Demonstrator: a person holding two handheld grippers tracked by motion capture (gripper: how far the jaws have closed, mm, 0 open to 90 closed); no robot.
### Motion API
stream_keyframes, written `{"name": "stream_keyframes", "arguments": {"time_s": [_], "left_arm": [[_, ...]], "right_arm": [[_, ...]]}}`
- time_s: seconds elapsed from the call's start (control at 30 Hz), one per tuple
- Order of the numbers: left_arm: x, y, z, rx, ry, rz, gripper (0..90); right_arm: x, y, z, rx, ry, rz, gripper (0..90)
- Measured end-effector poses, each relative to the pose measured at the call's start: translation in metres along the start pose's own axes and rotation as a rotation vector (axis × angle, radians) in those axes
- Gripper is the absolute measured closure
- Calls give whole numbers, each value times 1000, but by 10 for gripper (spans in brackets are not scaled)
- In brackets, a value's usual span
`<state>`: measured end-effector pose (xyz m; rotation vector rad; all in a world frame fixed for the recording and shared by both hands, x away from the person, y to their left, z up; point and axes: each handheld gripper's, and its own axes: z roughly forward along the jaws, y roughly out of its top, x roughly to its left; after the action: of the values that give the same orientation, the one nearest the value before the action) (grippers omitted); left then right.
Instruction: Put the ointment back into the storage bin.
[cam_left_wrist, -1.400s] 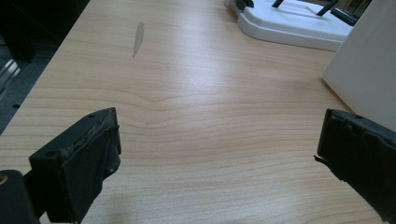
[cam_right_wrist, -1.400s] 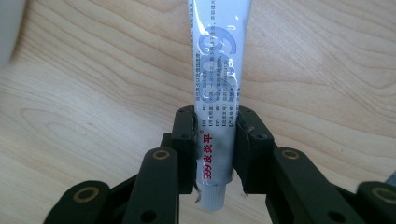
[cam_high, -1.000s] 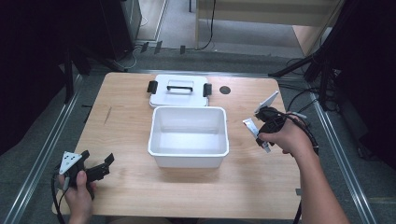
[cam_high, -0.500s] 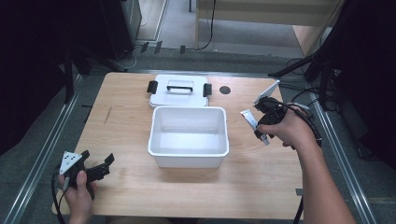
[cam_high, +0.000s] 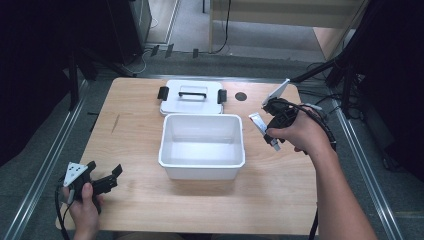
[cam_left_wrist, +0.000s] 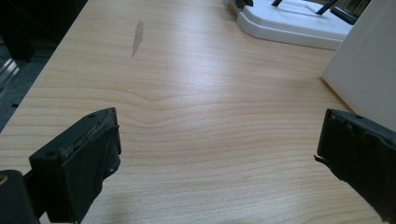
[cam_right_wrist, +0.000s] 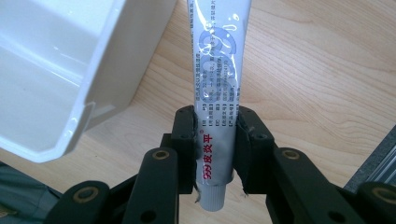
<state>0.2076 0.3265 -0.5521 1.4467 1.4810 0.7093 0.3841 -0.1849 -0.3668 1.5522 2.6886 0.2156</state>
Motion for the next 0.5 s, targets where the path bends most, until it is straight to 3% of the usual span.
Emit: {"name": "stream_keyframes", "arguments": {"time_s": [0.5], "left_arm": [[0, 0, 1, 0, -3, -1, 1]], "right_arm": [[23, 14, -7, -4, 7, -57, 724]]}}
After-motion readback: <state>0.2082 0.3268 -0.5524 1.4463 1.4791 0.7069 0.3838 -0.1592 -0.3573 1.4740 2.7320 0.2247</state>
